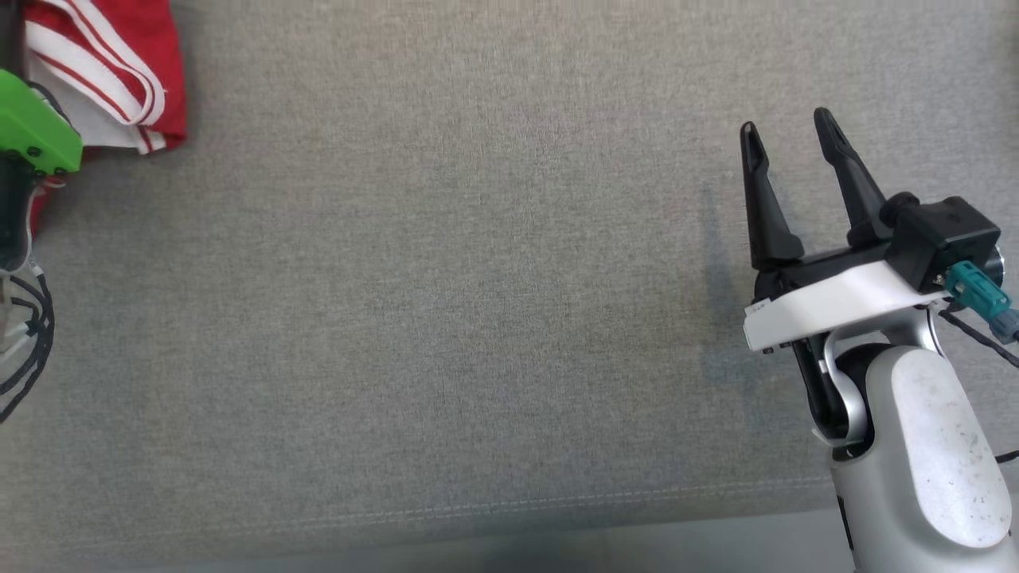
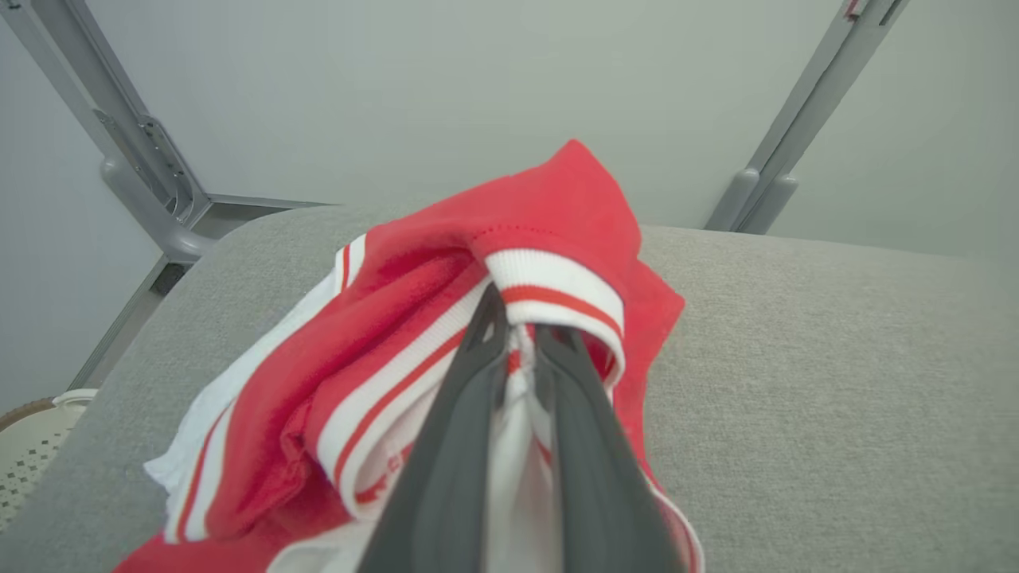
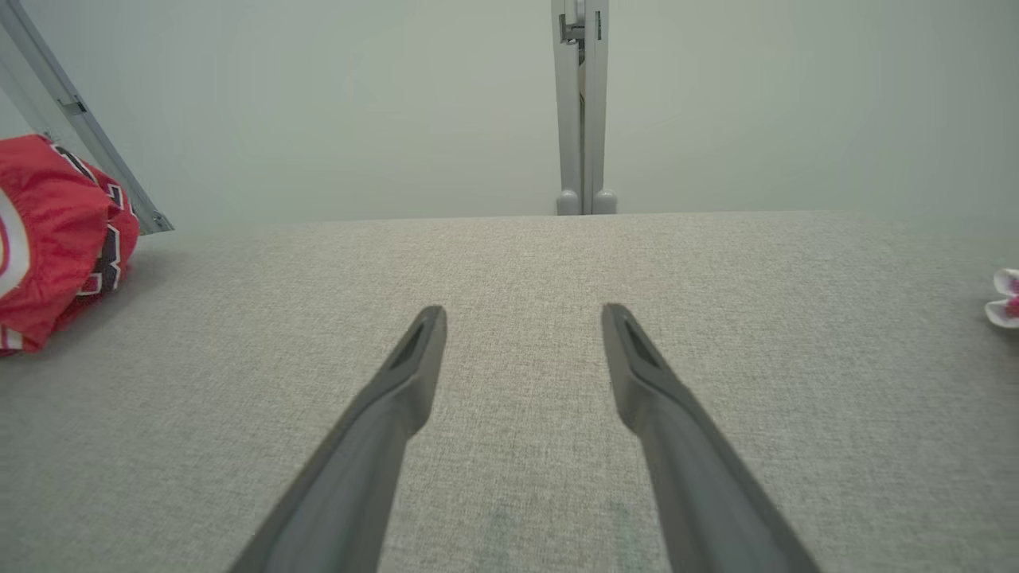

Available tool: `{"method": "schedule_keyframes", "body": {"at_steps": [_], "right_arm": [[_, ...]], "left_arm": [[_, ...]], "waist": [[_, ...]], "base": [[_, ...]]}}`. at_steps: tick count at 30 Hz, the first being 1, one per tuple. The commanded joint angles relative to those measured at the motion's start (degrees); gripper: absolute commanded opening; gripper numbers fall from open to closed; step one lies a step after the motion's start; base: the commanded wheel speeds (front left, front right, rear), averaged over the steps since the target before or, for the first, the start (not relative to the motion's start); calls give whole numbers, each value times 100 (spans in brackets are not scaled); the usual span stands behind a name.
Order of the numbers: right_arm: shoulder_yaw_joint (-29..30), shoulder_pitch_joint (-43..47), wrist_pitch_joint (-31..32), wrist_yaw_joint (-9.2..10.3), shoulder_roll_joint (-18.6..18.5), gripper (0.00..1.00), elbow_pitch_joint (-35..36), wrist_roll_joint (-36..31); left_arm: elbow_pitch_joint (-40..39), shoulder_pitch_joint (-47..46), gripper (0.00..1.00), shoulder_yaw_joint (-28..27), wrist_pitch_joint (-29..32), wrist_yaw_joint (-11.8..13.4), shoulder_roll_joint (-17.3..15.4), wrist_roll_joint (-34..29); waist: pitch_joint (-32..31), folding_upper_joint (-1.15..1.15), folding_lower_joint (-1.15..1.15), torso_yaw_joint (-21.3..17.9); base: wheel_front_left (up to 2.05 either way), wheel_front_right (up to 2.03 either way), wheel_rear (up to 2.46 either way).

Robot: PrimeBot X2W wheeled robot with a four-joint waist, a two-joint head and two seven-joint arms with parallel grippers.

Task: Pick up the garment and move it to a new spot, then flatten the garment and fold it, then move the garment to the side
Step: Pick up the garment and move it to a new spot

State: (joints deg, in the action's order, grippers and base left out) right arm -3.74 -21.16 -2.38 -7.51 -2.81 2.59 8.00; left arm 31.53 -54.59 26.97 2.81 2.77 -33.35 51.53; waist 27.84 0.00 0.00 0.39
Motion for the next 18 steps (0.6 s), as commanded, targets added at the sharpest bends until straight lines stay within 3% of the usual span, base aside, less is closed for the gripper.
{"method": "schedule_keyframes", "body": {"at_steps": [1, 11, 18], "right_arm": [[19, 126, -47, 3, -16, 100, -47, 59], [219, 692, -159, 4, -16, 100, -307, 206], [369, 1074, -112, 3, -16, 100, -293, 287]], "left_arm": [[-122, 120, 0, 10, -8, -6, -25, -29], [-1257, 832, 0, 319, -28, 146, 349, 62], [-1822, 971, 0, 702, -125, 261, 1096, 36]], "waist": [[-440, 0, 0, -9], [-1480, 0, 0, -258], [-1953, 0, 0, -524]], "base": [[0, 0, 0], [0, 0, 0], [0, 0, 0]]}}
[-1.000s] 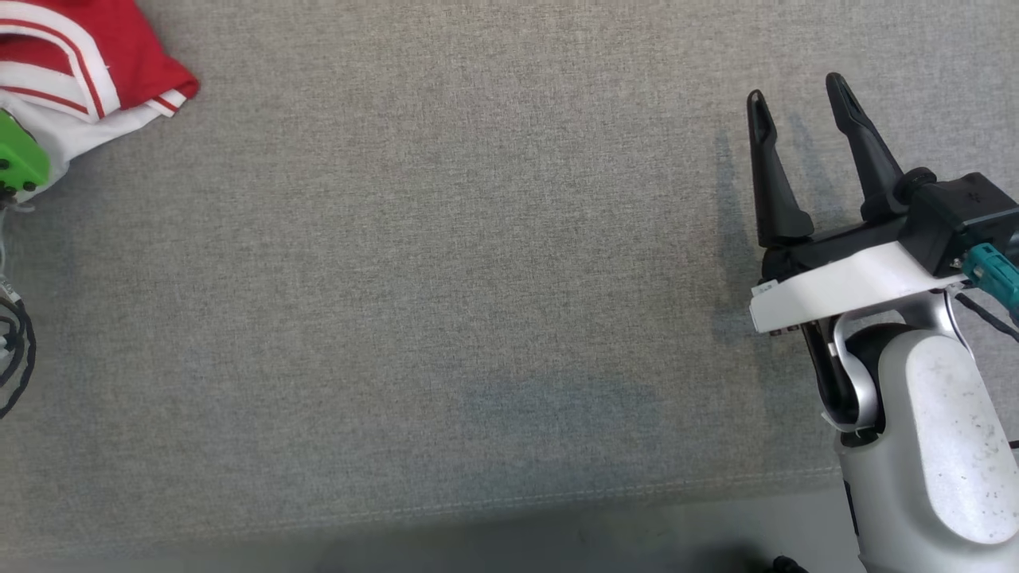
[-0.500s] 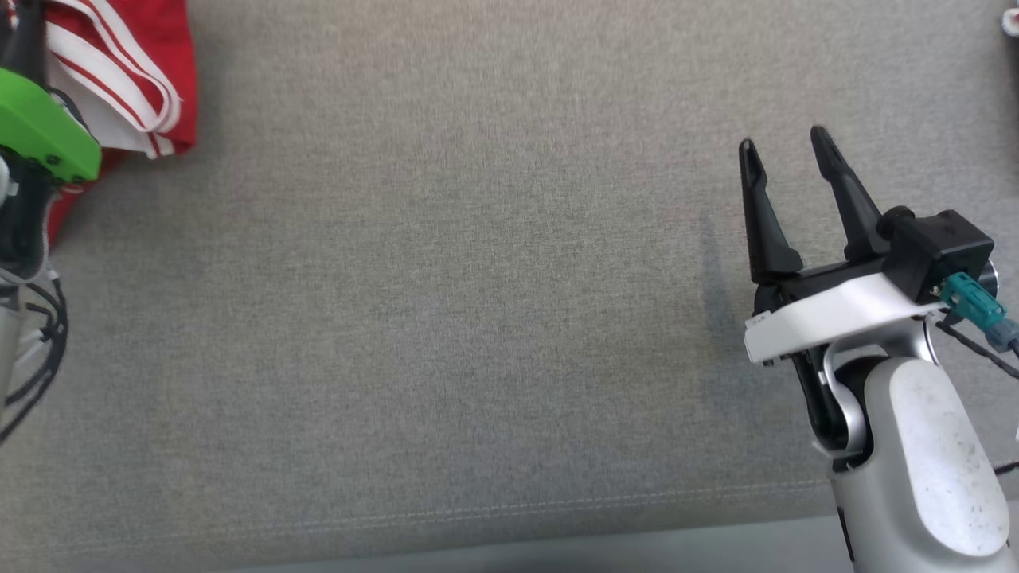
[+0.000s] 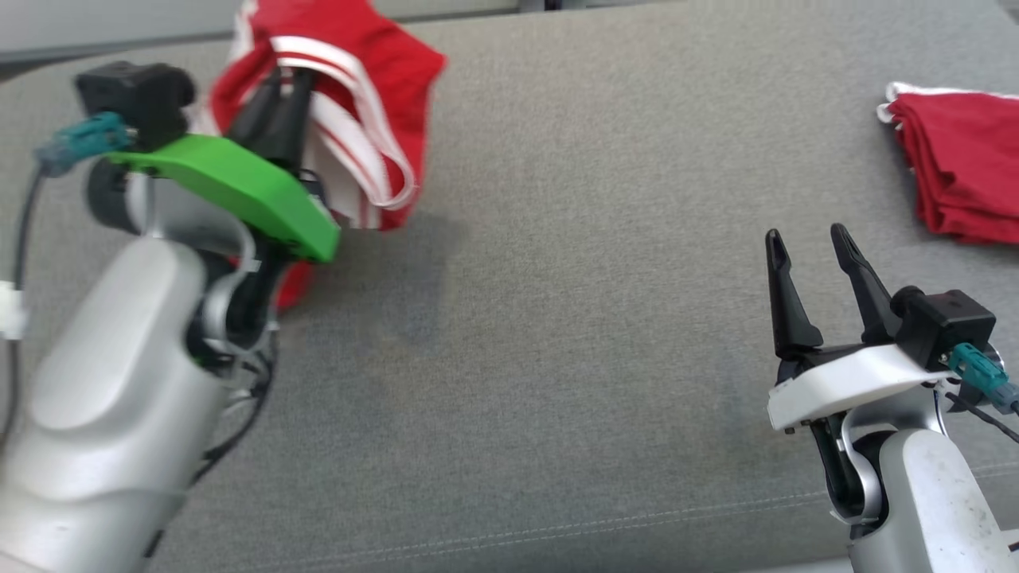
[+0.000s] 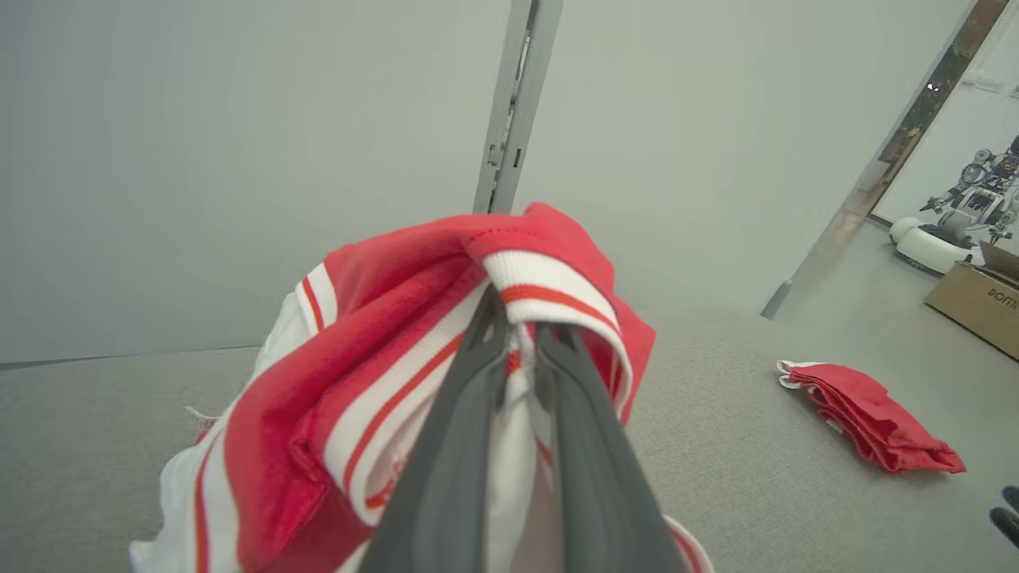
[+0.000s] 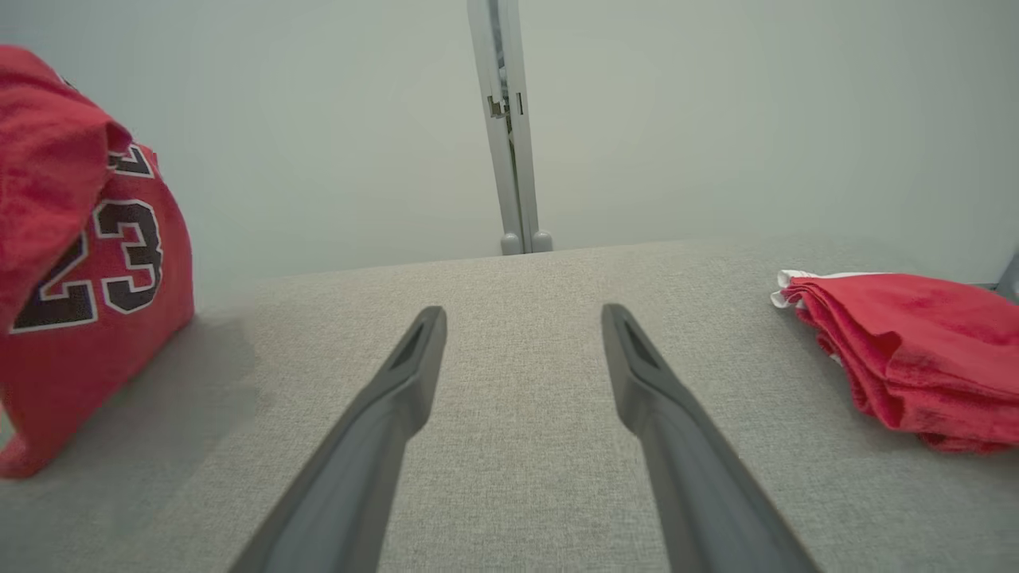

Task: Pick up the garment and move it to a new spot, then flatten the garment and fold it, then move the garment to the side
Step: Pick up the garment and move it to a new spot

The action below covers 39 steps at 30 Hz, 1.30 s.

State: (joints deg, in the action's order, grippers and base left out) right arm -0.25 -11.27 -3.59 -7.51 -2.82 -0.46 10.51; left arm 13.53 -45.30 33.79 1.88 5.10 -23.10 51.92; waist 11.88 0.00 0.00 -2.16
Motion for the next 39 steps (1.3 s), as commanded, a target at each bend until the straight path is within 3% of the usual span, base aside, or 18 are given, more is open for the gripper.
{"method": "schedule_keyframes", "body": {"at_steps": [1, 2, 10, 17, 24, 32, 39], "right_arm": [[36, 115, 17, 4, -15, 100, 21, 44], [36, 115, 17, 4, -15, 100, 21, 44], [-112, 157, 57, 4, -14, 100, 60, 134], [-258, 108, 10, 3, -14, 100, -15, 208], [-433, 7, -33, 3, -14, 100, -75, 288], [-456, -73, -90, 3, -14, 100, -115, 256], [-447, -151, -51, 4, -14, 100, -133, 194]], "left_arm": [[-43, -5, 0, 75, -59, 43, 216, 0], [-43, -5, 0, 75, -59, 43, 216, 0], [247, -481, 0, 478, -414, 10, 1414, -119], [713, -579, 0, 752, -735, -113, 1904, 8], [1646, -242, 0, 1037, -907, -201, 1960, 98], [3089, -270, 0, 1200, -1100, -343, 1641, -149], [3874, -622, 0, 1197, -1452, -399, 1466, -385]], "waist": [[-391, 0, 0, -303], [-391, 0, 0, -303], [-470, 0, 0, -618], [-353, 0, 0, -783], [-124, 0, 0, -847], [148, 0, 0, -836], [230, 0, 0, -800]], "base": [[0, 0, 0], [0, 0, 0], [0, 0, 0], [0, 0, 0], [0, 0, 0], [0, 0, 0], [0, 0, 0]]}}
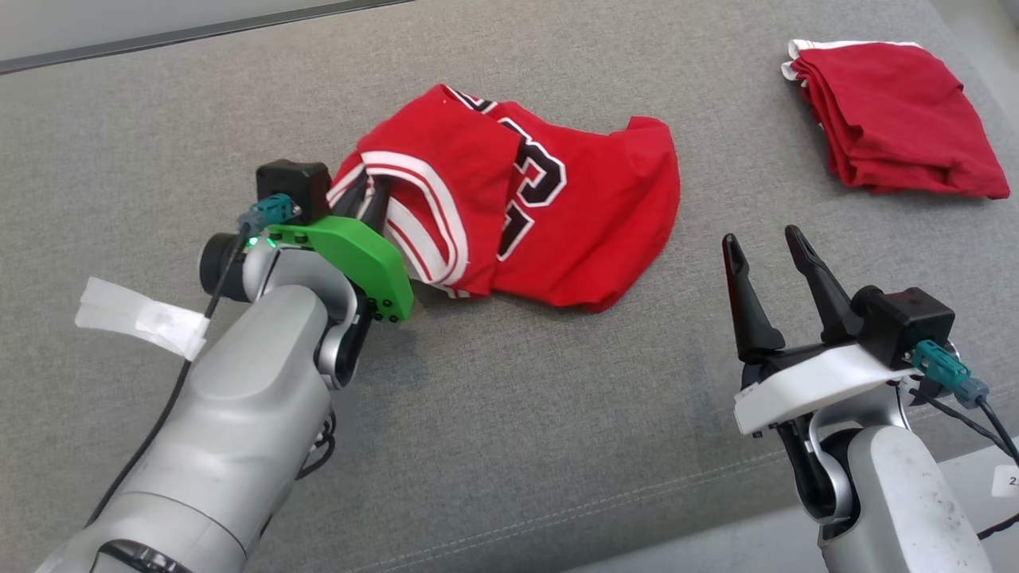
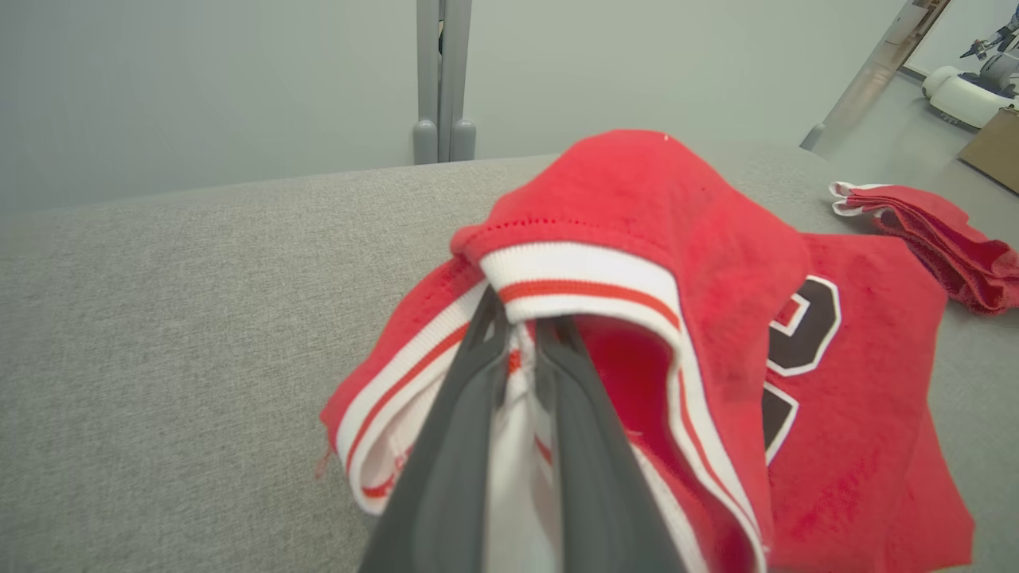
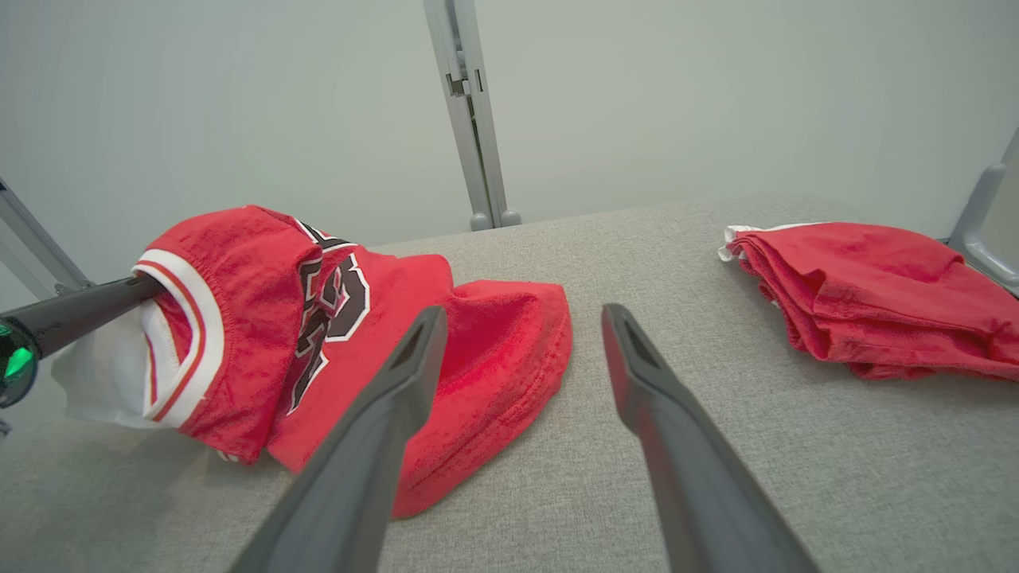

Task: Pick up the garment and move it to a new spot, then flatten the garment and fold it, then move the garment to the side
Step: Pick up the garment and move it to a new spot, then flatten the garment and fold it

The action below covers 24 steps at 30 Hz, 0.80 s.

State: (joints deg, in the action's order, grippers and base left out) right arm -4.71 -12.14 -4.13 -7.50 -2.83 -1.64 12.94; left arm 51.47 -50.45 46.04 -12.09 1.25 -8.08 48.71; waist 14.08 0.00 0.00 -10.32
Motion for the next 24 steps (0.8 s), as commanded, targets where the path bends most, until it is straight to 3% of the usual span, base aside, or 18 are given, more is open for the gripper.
{"method": "schedule_keyframes", "body": {"at_steps": [1, 2, 3, 4, 16, 24], "right_arm": [[-9, -84, 17, 2, -13, 100, -20, -70], [-17, -93, 35, 3, -12, 100, -25, -77], [-19, -96, 39, 3, -13, 100, -34, -82], [-21, -96, 46, 3, -13, 100, -43, -88], [136, 209, 120, 2, -13, 100, -20, -156], [115, 381, 181, 3, -13, 100, 54, -112]], "left_arm": [[187, -155, 6, -41, -86, -15, -38, -71], [278, -202, 35, -54, -107, -16, -42, -73], [379, -234, 93, -71, -124, -14, -35, -69], [462, -253, 100, -89, -143, -23, -14, -48], [713, 363, 100, -372, -310, -263, 197, 182], [621, 1244, 100, -111, -230, -409, 397, 191]], "waist": [[8, 0, 0, 26], [1, 0, 0, 35], [-15, 0, 0, 46], [-34, 0, 0, 59], [-497, 0, 0, 395], [-663, 0, 0, 436]], "base": [[0, 0, 0], [0, 0, 0], [0, 0, 0], [0, 0, 0], [0, 0, 0], [0, 0, 0]]}}
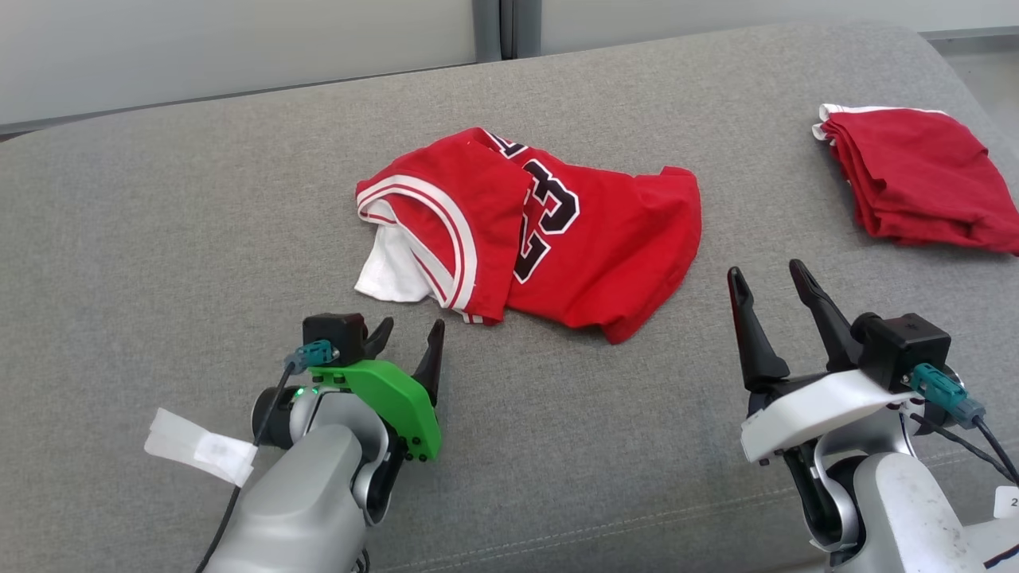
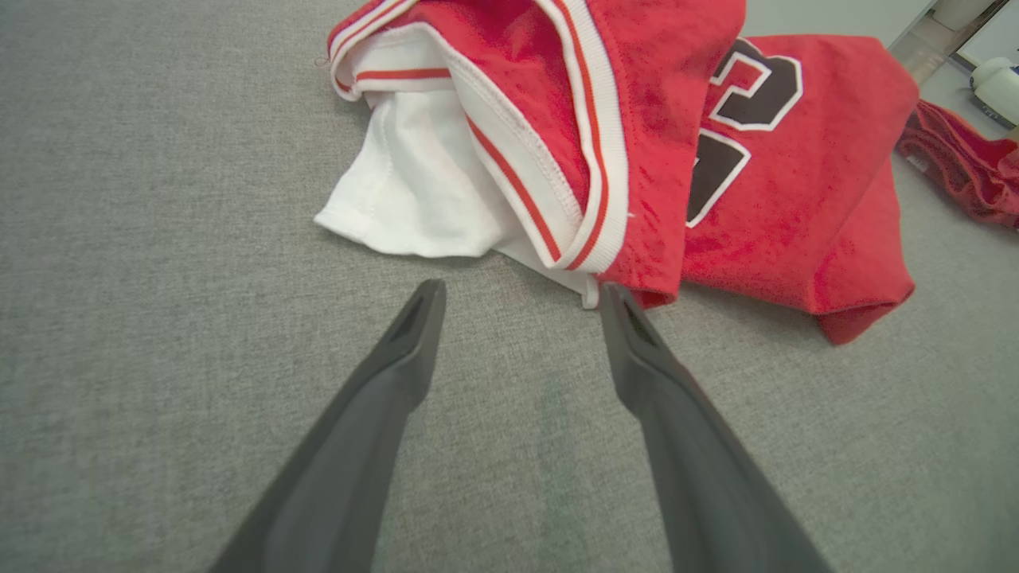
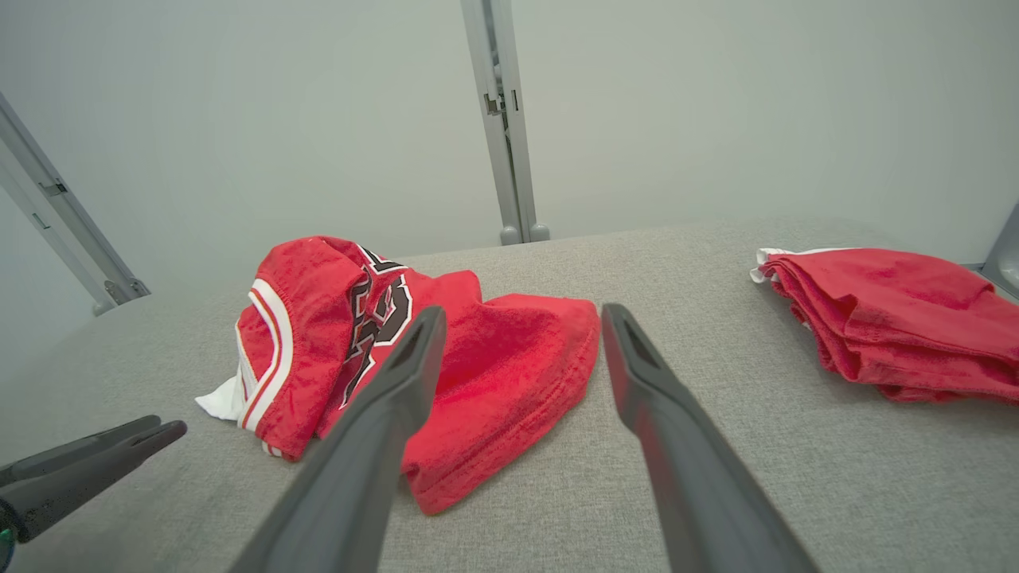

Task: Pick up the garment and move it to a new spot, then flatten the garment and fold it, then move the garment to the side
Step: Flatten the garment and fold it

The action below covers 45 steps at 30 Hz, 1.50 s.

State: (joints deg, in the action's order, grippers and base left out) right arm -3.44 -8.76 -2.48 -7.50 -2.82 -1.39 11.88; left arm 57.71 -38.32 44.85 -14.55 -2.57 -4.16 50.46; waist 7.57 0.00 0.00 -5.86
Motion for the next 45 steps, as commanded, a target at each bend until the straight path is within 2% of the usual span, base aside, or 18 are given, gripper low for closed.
{"method": "schedule_keyframes", "body": {"at_steps": [1, 7, 17, 22, 23, 25, 26, 29, 39, 45], "right_arm": [[-29, 34, 16, 2, -14, 100, 42, 7], [-60, -43, 49, 3, -14, 100, 122, 13], [-12, -185, -35, 2, -14, 100, 141, 21], [12, -208, -92, 2, -13, 100, 117, 48], [18, -203, -96, 2, -13, 100, 110, 48], [34, -193, -113, 3, -13, 100, 92, 49], [37, -198, -112, 2, -13, 100, 82, 51], [47, -225, -114, 3, -14, 100, 70, 57], [112, -175, -100, 2, -14, 100, 40, -1], [136, -103, -66, 3, -15, 100, 54, -13]], "left_arm": [[5, 81, 100, 64, 30, -26, 25, -8], [-8, 71, 100, 225, 150, 27, 86, 50], [408, -348, 100, -66, 181, 277, 107, 432], [405, -547, 100, -300, 23, 140, 112, 584], [379, -583, 86, -322, 3, 117, 113, 569], [313, -637, 9, -340, -31, 90, 112, 501], [273, -666, 0, -338, -48, 74, 113, 457], [193, -757, 0, -345, -70, 112, 111, 332], [-923, -904, 0, -744, -66, 318, 66, -395], [-1772, -882, 0, -728, -26, 283, 113, -139]], "waist": [[3, 0, 0, -44], [205, 0, 0, -325], [616, 0, 0, -820], [705, 0, 0, -889], [708, 0, 0, -888], [707, 0, 0, -881], [702, 0, 0, -874], [686, 0, 0, -855], [478, 0, 0, -670], [321, 0, 0, -599]], "base": [[0, 0, 0], [0, 0, 0], [0, 0, 0], [0, 0, 0], [0, 0, 0], [0, 0, 0], [0, 0, 0], [0, 0, 0], [0, 0, 0], [0, 0, 0]]}}
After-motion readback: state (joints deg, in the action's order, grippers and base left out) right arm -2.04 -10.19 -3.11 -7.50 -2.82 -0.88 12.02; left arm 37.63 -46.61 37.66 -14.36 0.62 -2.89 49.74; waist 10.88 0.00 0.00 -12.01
